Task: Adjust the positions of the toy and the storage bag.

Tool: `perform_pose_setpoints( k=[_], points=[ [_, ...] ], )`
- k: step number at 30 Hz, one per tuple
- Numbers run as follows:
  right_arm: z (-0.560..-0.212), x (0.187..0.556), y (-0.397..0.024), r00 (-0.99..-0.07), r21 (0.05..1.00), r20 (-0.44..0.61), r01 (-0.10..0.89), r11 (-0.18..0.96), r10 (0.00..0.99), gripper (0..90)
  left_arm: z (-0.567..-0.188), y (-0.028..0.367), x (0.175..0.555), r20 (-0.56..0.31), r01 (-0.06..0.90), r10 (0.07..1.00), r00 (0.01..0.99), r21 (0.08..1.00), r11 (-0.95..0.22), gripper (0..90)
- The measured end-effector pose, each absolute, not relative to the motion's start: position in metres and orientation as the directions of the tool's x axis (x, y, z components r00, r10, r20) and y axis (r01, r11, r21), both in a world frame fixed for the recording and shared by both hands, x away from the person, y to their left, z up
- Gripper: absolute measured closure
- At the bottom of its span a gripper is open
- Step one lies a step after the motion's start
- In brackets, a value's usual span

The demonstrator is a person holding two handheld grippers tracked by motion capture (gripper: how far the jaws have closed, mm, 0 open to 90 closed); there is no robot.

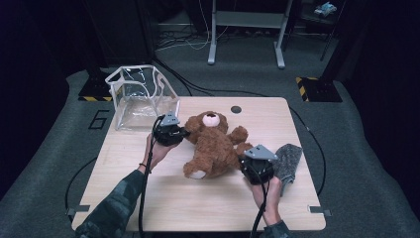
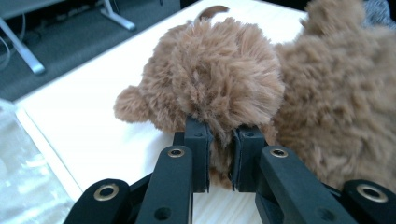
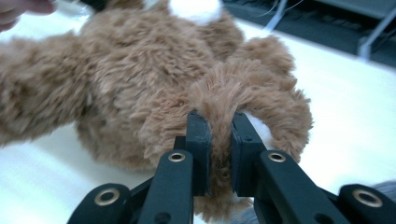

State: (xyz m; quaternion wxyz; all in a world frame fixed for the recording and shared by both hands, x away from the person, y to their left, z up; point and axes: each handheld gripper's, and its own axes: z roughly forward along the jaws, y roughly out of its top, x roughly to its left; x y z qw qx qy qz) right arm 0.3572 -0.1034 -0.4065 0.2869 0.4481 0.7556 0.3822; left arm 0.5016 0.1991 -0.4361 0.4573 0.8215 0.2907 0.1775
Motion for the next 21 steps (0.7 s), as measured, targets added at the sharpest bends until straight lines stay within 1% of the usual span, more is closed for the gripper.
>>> perform_pose_setpoints(
  k=[3, 4, 7, 9, 13, 16, 18, 19, 21],
  points=[
    [-0.427, 0.351, -0.095, -0.458, 0.814, -0.073, 0.486, 0.318, 0.886, 80.4, -0.444, 0.200, 0.501, 0.028, 0.322, 0.640, 0.768, 0.847, -0.423, 79.7],
    [-0.427, 0.351, -0.095, -0.458, 0.814, -0.073, 0.486, 0.318, 0.886, 80.4, -0.447, 0.202, 0.500, 0.022, 0.332, 0.639, 0.769, 0.840, -0.429, 79.7],
    [-0.442, 0.346, -0.092, -0.480, 0.808, -0.035, 0.502, 0.307, 0.877, 79.4, -0.455, 0.208, 0.497, -0.008, 0.356, 0.646, 0.763, 0.840, -0.409, 79.3],
    [-0.448, 0.343, -0.091, -0.487, 0.809, 0.001, 0.514, 0.285, 0.873, 77.8, -0.460, 0.215, 0.494, -0.070, 0.399, 0.651, 0.756, 0.838, -0.373, 78.2],
    [-0.453, 0.342, -0.091, -0.496, 0.810, 0.048, 0.528, 0.257, 0.867, 74.1, -0.466, 0.220, 0.490, -0.093, 0.421, 0.659, 0.746, 0.833, -0.360, 75.0],
    [-0.455, 0.342, -0.092, -0.496, 0.810, 0.072, 0.535, 0.239, 0.866, 66.8, -0.468, 0.226, 0.489, -0.114, 0.447, 0.683, 0.722, 0.829, -0.334, 65.4],
    [-0.455, 0.340, -0.094, -0.500, 0.814, 0.074, 0.529, 0.238, 0.863, 62.9, -0.467, 0.232, 0.490, -0.112, 0.461, 0.702, 0.704, 0.824, -0.330, 56.0],
    [-0.455, 0.340, -0.095, -0.500, 0.814, 0.077, 0.531, 0.235, 0.862, 61.7, -0.466, 0.234, 0.490, -0.117, 0.468, 0.707, 0.698, 0.821, -0.326, 53.4],
    [-0.455, 0.339, -0.097, -0.501, 0.815, 0.082, 0.531, 0.231, 0.861, 60.3, -0.463, 0.237, 0.489, -0.123, 0.481, 0.722, 0.681, 0.819, -0.314, 44.6]
  ],
)
